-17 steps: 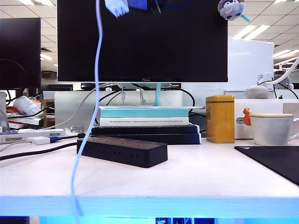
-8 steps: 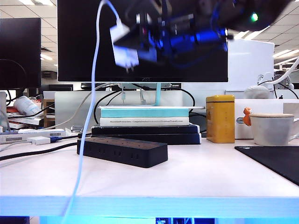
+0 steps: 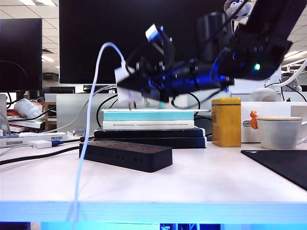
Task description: Plug the white charger into the left socket.
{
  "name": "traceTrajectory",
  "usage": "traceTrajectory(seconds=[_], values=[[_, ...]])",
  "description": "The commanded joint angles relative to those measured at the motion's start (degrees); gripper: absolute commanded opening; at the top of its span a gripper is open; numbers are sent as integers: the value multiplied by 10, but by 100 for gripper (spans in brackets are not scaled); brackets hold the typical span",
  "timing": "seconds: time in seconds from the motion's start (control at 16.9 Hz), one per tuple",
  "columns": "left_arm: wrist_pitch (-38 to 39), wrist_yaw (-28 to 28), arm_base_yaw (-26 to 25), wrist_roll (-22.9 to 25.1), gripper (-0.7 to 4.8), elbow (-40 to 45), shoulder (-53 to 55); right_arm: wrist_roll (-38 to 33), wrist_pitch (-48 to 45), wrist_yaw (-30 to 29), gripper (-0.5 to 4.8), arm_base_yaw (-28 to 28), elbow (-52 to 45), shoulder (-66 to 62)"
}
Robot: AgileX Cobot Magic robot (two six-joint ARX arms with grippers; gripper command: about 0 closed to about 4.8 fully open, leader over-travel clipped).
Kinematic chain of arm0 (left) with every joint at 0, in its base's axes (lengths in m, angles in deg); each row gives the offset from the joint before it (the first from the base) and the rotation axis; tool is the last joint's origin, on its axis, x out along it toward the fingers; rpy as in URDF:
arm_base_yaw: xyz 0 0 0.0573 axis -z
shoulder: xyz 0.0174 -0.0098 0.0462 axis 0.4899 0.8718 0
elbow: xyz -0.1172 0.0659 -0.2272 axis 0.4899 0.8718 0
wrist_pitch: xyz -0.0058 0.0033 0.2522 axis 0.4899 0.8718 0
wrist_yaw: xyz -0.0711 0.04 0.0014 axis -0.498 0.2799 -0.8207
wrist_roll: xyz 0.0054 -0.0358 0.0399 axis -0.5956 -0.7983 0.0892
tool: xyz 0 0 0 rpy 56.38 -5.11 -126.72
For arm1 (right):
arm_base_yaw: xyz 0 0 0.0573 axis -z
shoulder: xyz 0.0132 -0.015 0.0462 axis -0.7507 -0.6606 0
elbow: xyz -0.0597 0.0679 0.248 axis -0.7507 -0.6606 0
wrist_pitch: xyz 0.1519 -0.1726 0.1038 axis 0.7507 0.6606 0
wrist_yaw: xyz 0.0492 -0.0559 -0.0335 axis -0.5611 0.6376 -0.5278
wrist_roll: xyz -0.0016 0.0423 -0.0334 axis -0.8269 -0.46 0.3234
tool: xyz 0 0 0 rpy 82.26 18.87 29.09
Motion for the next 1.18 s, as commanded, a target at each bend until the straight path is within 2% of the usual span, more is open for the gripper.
traceTrajectory(seconds=[0.06,0.18,0.24,0.36,0.71,1.18], values=[[262,114,5,219,479,-2,-1,-2,-46,31,102,-18,-10,-13],[358,246,27,324,479,-2,-1,-3,-48,44,102,-21,-19,-19],[385,283,42,354,450,-2,-1,-3,-61,55,103,-26,-26,-26],[388,282,50,353,420,-2,-1,-21,-103,70,103,-30,-33,-38],[397,279,50,349,420,-2,-1,-78,-240,93,103,-35,-33,-99],[414,279,50,349,421,-2,-1,-72,-239,106,102,-57,-7,-132]])
